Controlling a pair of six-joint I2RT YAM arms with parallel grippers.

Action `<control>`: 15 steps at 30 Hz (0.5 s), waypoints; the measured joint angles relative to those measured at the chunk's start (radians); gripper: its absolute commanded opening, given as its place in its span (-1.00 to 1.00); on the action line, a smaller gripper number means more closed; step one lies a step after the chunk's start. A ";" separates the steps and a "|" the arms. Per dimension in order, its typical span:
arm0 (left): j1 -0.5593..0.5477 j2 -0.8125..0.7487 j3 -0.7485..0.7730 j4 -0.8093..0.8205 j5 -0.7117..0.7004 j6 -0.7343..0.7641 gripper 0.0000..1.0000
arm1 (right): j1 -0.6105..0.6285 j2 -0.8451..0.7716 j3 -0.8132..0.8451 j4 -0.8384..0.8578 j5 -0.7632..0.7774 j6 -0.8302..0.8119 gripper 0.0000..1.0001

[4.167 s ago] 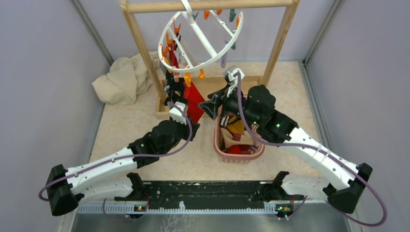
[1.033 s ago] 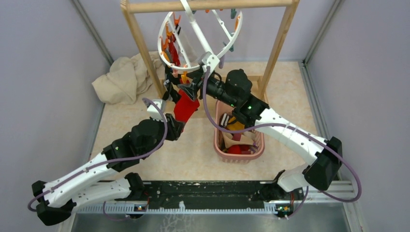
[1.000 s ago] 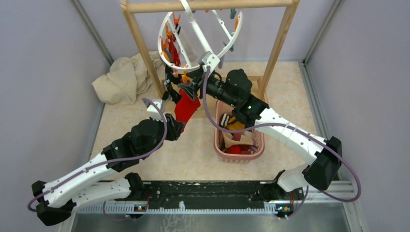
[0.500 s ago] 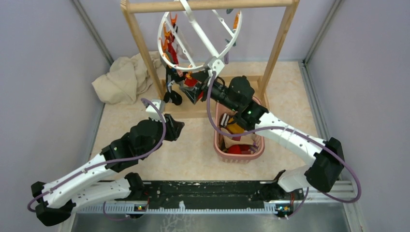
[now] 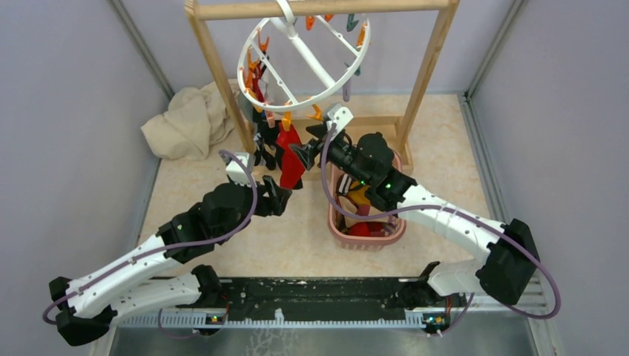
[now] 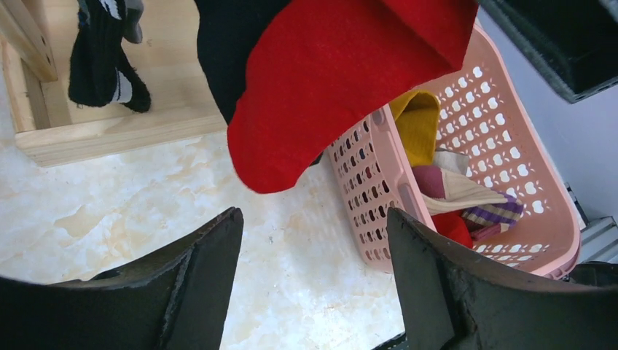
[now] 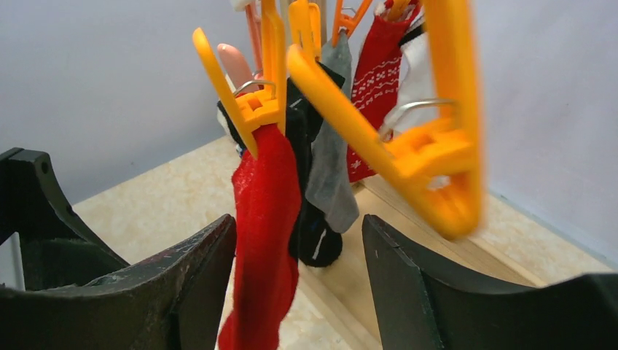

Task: Remove the socks clipped to the hanger
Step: Remove the sock from the hanger.

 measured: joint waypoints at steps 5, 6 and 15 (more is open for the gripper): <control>0.000 0.004 0.002 0.000 0.000 0.000 0.57 | 0.000 0.022 -0.006 0.002 -0.008 0.001 0.11; 0.000 0.004 0.002 0.000 0.000 0.000 0.57 | 0.000 0.029 -0.006 0.003 -0.010 0.002 -0.04; 0.000 0.000 0.002 -0.001 0.000 0.000 0.62 | 0.000 0.081 -0.005 -0.006 -0.020 0.024 -1.00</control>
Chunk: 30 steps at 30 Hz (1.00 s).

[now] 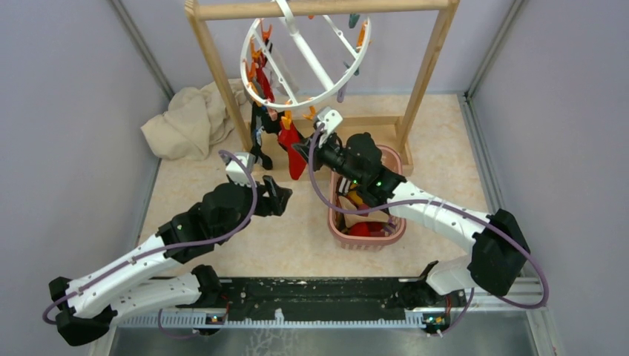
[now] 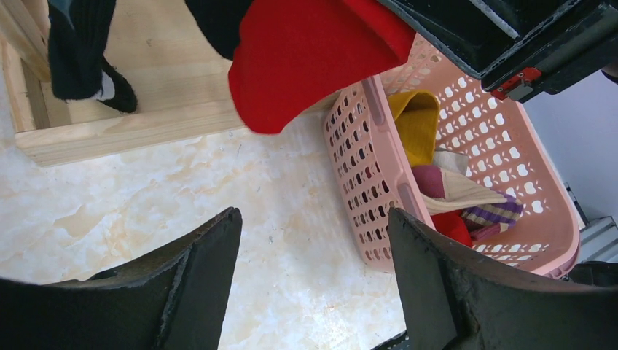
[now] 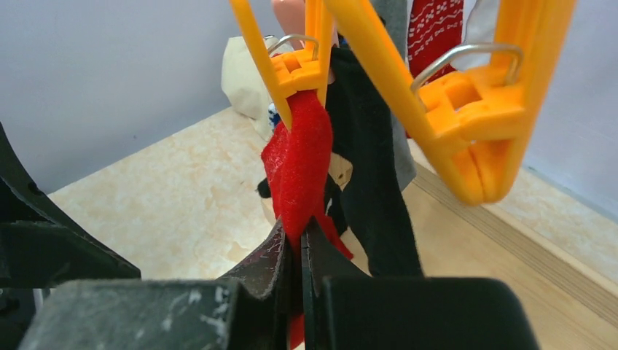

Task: Remove the socks clipped to the hanger
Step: Remove the sock from the hanger.

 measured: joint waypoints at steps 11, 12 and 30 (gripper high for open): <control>0.000 0.089 -0.011 0.094 0.000 0.056 0.91 | 0.000 -0.004 0.126 -0.151 -0.050 0.100 -1.00; 0.000 0.109 -0.015 0.107 -0.002 0.065 0.91 | 0.000 -0.006 0.140 -0.163 -0.059 0.112 -1.00; 0.000 0.114 -0.047 0.285 -0.040 0.147 0.12 | 0.000 -0.019 0.264 -0.376 -0.222 0.209 -1.00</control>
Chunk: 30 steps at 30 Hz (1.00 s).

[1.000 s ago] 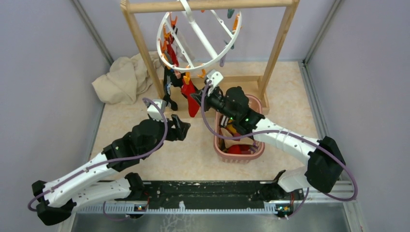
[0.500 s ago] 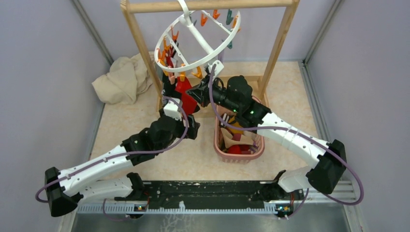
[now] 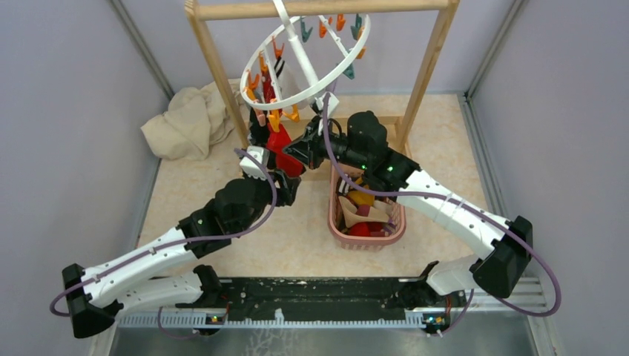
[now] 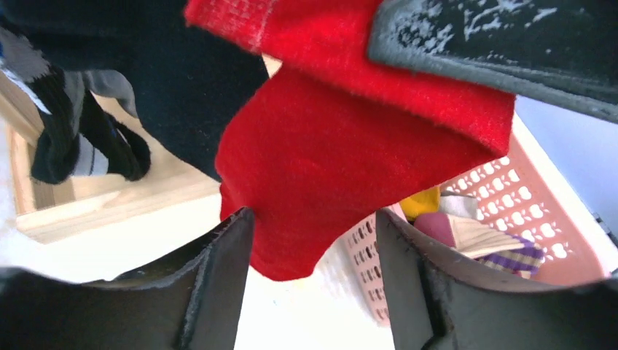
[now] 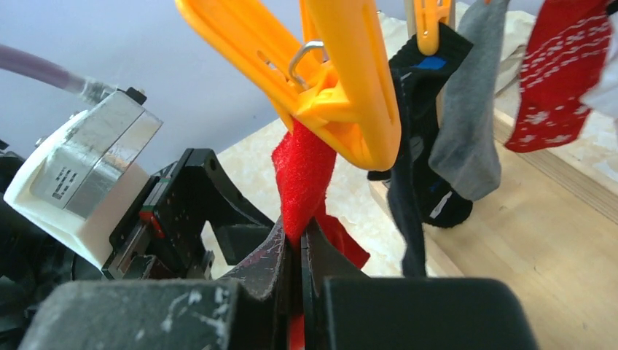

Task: Remove the socks clipped to the hanger
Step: Remove the sock from the hanger.

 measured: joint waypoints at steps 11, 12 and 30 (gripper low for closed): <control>0.000 0.037 0.000 0.032 0.014 0.012 -0.53 | 0.000 -0.013 0.000 -0.002 -0.030 0.018 -1.00; 0.000 0.038 0.000 0.032 0.014 0.012 -0.55 | 0.000 -0.014 0.000 -0.002 -0.031 0.021 -1.00; 0.000 0.032 -0.011 0.042 0.006 0.012 0.87 | 0.000 -0.017 0.000 0.000 -0.051 0.037 -1.00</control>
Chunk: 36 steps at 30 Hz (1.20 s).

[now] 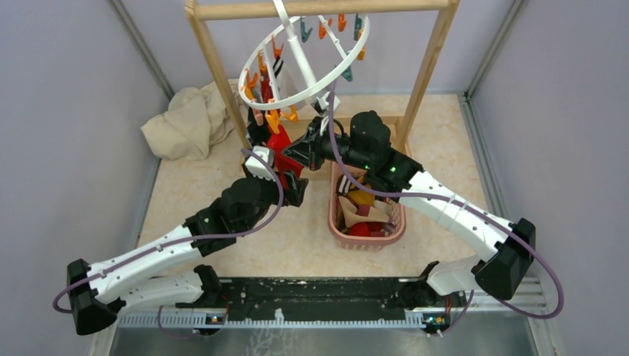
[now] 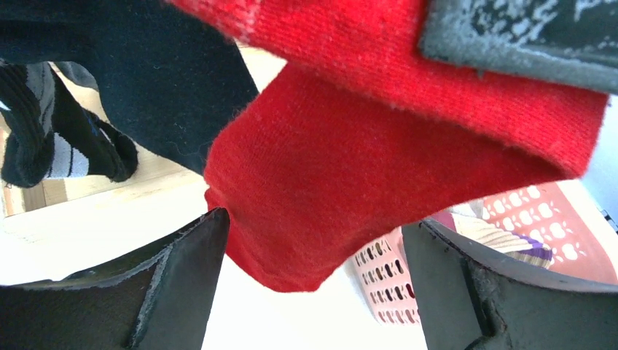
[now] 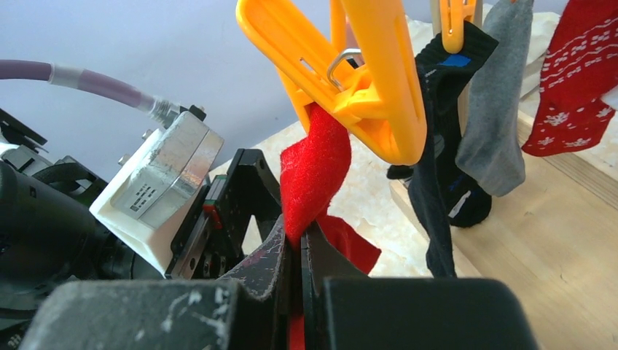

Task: Remove the socks clipped to the hanger
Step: Remove the sock from the hanger.

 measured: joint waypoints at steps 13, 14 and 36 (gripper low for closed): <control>0.000 0.062 -0.002 0.081 -0.031 0.019 -0.52 | 0.000 -0.019 0.000 0.006 -0.026 0.007 -1.00; 0.000 0.062 -0.002 0.084 -0.033 0.019 -0.62 | 0.000 -0.020 0.000 0.006 -0.027 0.007 -1.00; 0.002 0.048 0.140 -0.157 -0.032 0.000 -0.86 | 0.000 -0.040 -0.027 -0.079 0.085 -0.003 0.47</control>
